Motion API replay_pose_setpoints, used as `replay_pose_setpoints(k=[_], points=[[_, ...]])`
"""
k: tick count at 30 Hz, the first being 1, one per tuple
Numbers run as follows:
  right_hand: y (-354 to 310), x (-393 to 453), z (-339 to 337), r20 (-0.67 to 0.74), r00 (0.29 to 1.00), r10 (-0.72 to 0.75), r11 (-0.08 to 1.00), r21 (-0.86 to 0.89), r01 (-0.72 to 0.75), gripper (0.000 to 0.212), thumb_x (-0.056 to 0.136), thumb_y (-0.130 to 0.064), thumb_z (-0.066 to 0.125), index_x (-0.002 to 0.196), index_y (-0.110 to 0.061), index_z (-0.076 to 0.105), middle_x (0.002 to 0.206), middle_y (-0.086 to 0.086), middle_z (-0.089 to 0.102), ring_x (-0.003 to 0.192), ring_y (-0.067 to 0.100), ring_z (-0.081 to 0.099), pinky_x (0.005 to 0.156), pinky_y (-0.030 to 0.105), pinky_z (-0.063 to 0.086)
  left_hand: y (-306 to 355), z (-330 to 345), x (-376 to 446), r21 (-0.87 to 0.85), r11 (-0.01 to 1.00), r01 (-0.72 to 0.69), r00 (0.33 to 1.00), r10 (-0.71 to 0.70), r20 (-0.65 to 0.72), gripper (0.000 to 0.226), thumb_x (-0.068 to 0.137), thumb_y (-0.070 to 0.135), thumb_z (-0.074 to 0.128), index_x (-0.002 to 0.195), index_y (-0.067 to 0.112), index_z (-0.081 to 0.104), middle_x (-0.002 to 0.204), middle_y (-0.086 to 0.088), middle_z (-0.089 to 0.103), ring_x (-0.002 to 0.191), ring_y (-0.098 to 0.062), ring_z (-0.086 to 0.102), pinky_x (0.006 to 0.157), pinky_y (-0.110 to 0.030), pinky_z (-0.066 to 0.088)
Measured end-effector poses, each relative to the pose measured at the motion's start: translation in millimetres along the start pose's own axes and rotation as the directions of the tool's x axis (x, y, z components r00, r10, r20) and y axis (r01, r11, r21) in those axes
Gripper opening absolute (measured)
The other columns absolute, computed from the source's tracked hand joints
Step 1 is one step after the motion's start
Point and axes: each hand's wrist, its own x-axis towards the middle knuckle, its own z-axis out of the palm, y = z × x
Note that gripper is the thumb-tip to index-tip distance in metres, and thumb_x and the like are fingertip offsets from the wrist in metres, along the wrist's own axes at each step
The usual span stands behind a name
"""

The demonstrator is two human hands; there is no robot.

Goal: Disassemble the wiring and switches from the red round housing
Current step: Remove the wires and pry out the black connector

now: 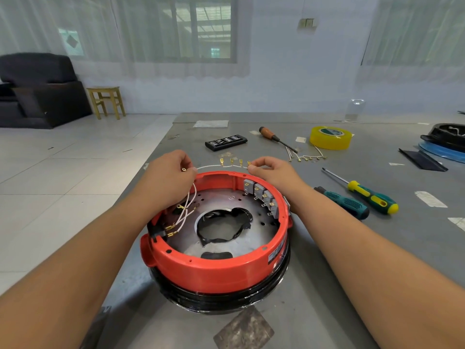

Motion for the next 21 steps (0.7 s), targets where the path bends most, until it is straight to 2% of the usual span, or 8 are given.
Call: replay_pose_setpoints(k=[6, 9, 11, 14, 15, 18, 21], points=[[2.9, -3.8, 1.3, 0.123, 0.992, 0.015, 0.974, 0.223, -0.042, 0.016, 0.092, -0.005, 0.072, 0.104, -0.015, 0.078, 0.088, 0.0, 0.079, 0.074, 0.01, 0.074, 0.063, 0.02, 0.057, -7.5, 0.3, 3.9, 0.015, 0.996, 0.085, 0.995, -0.084, -0.052, 0.008, 0.097, 0.017, 0.058, 0.091, 0.017, 0.062, 0.081, 0.002, 0.062, 0.078, -0.013, 0.056, 0.058, -0.031, 0.036], [3.4, -5.1, 0.2, 0.147, 0.989, 0.023, 0.967, 0.246, -0.06, 0.022, 0.089, -0.001, 0.074, 0.109, -0.011, 0.077, 0.093, 0.004, 0.08, 0.076, 0.014, 0.075, 0.064, 0.023, 0.059, -7.4, -1.0, 4.5, 0.023, 0.991, 0.128, 0.99, -0.127, -0.062, 0.008, 0.094, 0.017, 0.056, 0.09, 0.021, 0.062, 0.085, 0.006, 0.06, 0.081, -0.009, 0.055, 0.058, -0.028, 0.037], [4.8, -5.1, -0.9, 0.162, 0.987, 0.02, 0.965, 0.255, -0.061, 0.026, 0.088, 0.006, 0.071, 0.109, -0.01, 0.076, 0.095, 0.005, 0.08, 0.078, 0.016, 0.076, 0.065, 0.024, 0.06, -5.4, -2.1, 4.2, 0.004, 0.989, 0.148, 0.987, -0.148, -0.058, 0.015, 0.092, 0.014, 0.055, 0.091, 0.026, 0.063, 0.085, 0.007, 0.06, 0.075, -0.01, 0.059, 0.054, -0.027, 0.037], [4.0, -6.2, -3.4, 0.19, 0.981, 0.038, 0.971, 0.224, -0.081, 0.031, 0.088, 0.012, 0.067, 0.108, -0.01, 0.075, 0.097, 0.008, 0.079, 0.081, 0.018, 0.077, 0.065, 0.026, 0.06, -4.3, -3.5, 1.9, -0.023, 0.99, 0.136, 0.99, -0.136, -0.027, 0.031, 0.088, 0.008, 0.051, 0.087, 0.034, 0.069, 0.08, 0.008, 0.067, 0.047, -0.008, 0.058, 0.046, -0.024, 0.037], [3.8, -6.3, -4.5, 0.198, 0.979, 0.053, 0.977, 0.192, -0.091, 0.032, 0.088, 0.012, 0.066, 0.108, -0.01, 0.076, 0.097, 0.009, 0.079, 0.082, 0.019, 0.077, 0.065, 0.027, 0.06, -4.1, -3.5, 1.3, -0.024, 0.992, 0.126, 0.992, -0.126, -0.013, 0.035, 0.089, 0.008, 0.051, 0.086, 0.035, 0.072, 0.078, 0.009, 0.069, 0.044, -0.006, 0.059, 0.046, -0.023, 0.038], [2.0, -5.9, -6.3, 0.206, 0.973, 0.101, 0.993, 0.034, -0.111, 0.036, 0.089, 0.011, 0.063, 0.108, -0.014, 0.079, 0.095, 0.009, 0.079, 0.085, 0.022, 0.077, 0.07, 0.032, 0.063, -2.3, -3.8, 0.3, -0.021, 0.992, 0.122, 0.992, -0.122, 0.023, 0.037, 0.091, 0.01, 0.052, 0.083, 0.038, 0.075, 0.076, 0.011, 0.071, 0.046, 0.004, 0.059, 0.049, -0.023, 0.042], [3.4, -8.0, -5.1, 0.165, 0.981, 0.103, 0.992, 0.049, -0.112, 0.029, 0.088, 0.005, 0.07, 0.106, -0.017, 0.079, 0.091, 0.006, 0.08, 0.081, 0.019, 0.077, 0.066, 0.03, 0.062, -0.5, -4.1, -0.8, -0.023, 0.993, 0.119, 0.993, -0.118, 0.023, 0.03, 0.09, 0.016, 0.055, 0.081, 0.036, 0.076, 0.073, 0.012, 0.07, 0.055, -0.003, 0.062, 0.054, -0.023, 0.041]])
